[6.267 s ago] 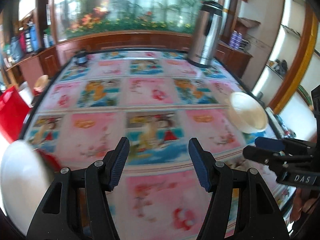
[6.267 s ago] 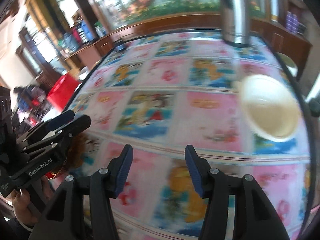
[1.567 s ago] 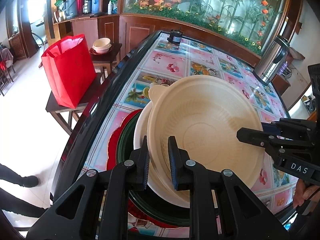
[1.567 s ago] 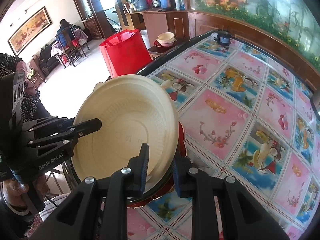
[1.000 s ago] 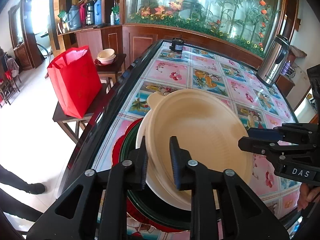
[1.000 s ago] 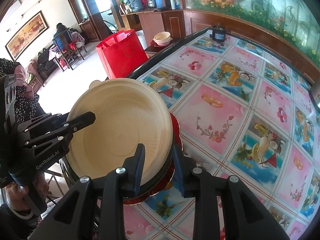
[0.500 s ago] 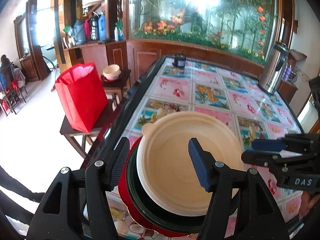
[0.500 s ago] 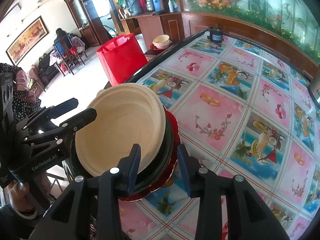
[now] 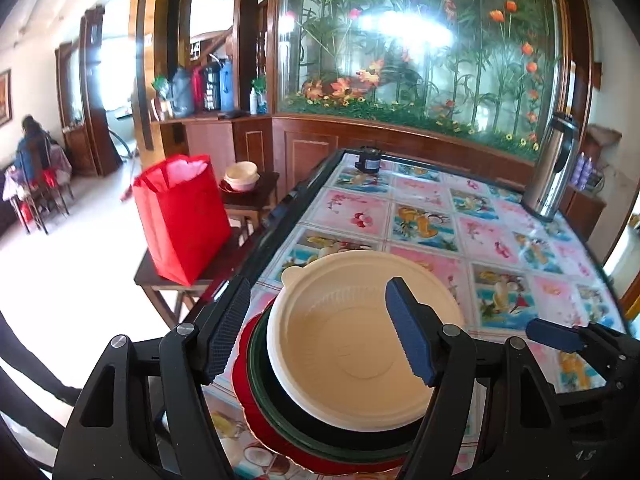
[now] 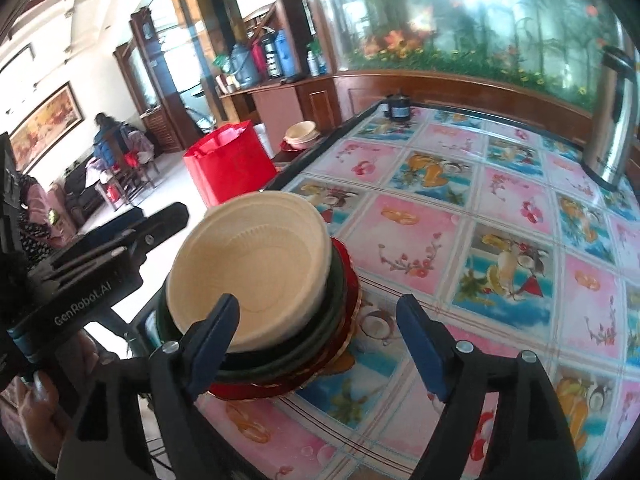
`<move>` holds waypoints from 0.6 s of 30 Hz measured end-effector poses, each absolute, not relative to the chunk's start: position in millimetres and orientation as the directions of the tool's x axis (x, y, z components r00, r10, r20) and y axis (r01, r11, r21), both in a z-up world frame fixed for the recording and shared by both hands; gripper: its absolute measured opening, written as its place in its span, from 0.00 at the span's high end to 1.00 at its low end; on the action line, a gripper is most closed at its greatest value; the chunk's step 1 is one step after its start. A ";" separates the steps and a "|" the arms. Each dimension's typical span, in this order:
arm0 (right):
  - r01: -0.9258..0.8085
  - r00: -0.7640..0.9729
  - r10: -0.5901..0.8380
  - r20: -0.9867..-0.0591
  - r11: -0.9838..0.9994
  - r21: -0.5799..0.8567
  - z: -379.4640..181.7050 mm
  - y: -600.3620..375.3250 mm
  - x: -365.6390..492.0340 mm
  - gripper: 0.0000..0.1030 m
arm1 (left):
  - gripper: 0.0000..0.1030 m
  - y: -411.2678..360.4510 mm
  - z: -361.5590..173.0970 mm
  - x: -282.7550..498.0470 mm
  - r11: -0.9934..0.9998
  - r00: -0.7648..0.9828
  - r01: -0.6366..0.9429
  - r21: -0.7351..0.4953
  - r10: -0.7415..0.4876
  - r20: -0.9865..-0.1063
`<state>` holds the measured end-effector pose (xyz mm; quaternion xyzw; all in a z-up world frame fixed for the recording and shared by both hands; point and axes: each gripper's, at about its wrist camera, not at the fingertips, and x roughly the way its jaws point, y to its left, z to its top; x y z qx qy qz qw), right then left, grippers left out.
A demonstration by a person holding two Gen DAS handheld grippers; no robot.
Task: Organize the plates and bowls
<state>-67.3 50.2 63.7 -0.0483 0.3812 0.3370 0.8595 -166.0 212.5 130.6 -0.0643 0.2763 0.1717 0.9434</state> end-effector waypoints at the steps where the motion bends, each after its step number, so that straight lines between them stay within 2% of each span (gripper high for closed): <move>1: -0.613 0.489 0.535 -0.689 0.773 0.166 62.6 49.3 -67.8 0.22 | 0.31 211.1 130.4 -167.9 0.933 0.791 -0.360 -0.026 0.291 -0.538; 5: -0.589 0.530 0.514 -0.675 0.795 0.143 63.8 41.5 -73.3 0.21 | 0.31 212.4 130.8 -172.1 0.935 0.810 -0.345 -0.087 0.250 -0.530; 12: -0.584 0.532 0.523 -0.666 0.796 0.159 63.0 34.6 -73.0 0.21 | 0.30 202.4 133.7 -176.6 0.928 0.804 -0.373 0.000 0.323 -0.499; 13: -0.583 0.532 0.523 -0.666 0.797 0.159 62.9 33.9 -73.0 0.21 | 0.28 200.5 134.6 -176.8 0.927 0.803 -0.376 0.012 0.332 -0.495; 15: -0.584 0.526 0.522 -0.671 0.795 0.161 61.6 33.8 -72.9 0.21 | 0.16 198.9 135.1 -176.5 0.928 0.804 -0.371 0.022 0.333 -0.493; 18: -0.587 0.520 0.526 -0.673 0.792 0.166 60.0 33.6 -73.6 0.21 | 0.16 197.2 134.6 -177.9 0.932 0.812 -0.362 0.028 0.330 -0.482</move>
